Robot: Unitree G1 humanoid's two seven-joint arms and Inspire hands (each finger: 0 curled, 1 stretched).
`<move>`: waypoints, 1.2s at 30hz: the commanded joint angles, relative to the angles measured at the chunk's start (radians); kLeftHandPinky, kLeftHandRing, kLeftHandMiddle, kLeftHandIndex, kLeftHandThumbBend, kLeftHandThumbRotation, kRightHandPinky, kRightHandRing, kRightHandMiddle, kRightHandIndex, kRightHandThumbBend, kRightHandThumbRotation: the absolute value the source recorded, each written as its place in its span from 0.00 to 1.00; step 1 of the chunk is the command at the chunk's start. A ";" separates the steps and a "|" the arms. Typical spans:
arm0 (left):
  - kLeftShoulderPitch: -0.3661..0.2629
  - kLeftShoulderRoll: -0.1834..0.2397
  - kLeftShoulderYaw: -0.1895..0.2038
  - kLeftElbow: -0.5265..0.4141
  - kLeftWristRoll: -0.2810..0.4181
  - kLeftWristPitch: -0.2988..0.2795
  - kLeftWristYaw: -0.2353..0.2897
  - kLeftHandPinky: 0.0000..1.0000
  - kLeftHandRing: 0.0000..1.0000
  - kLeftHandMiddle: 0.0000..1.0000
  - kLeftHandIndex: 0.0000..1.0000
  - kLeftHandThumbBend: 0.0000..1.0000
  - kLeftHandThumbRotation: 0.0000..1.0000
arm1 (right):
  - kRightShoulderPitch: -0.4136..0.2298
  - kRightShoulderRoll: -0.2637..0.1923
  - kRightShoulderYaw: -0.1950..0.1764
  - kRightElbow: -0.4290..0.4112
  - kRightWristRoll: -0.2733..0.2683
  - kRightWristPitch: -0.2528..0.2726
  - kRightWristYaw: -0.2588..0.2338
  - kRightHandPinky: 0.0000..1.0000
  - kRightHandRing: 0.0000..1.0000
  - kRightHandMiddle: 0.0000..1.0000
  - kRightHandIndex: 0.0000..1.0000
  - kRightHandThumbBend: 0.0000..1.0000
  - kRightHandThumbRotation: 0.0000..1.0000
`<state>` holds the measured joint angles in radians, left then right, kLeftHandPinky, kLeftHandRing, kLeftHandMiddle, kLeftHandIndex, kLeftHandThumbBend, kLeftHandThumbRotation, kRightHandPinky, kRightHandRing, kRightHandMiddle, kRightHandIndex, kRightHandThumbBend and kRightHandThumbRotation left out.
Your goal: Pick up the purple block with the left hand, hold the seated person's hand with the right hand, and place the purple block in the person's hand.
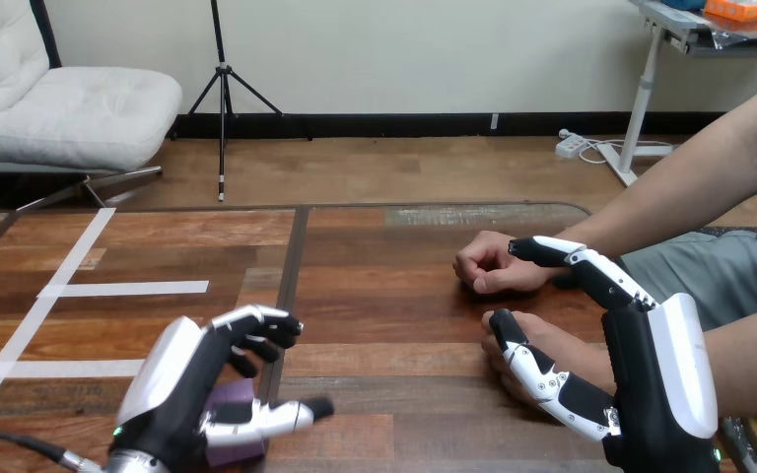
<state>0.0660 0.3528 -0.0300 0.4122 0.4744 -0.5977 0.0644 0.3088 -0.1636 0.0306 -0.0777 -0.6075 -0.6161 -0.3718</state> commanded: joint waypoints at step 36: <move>0.084 0.170 -0.047 -0.343 0.229 0.271 -0.107 1.00 1.00 1.00 1.00 1.00 0.64 | -0.055 -0.021 0.000 -0.028 -0.002 -0.013 0.001 0.73 0.73 0.72 0.70 0.53 0.37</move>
<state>0.1769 0.4977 -0.0691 0.1278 0.6873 -0.3469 -0.0439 0.3083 -0.1659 0.0320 -0.0777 -0.6091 -0.6133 -0.3699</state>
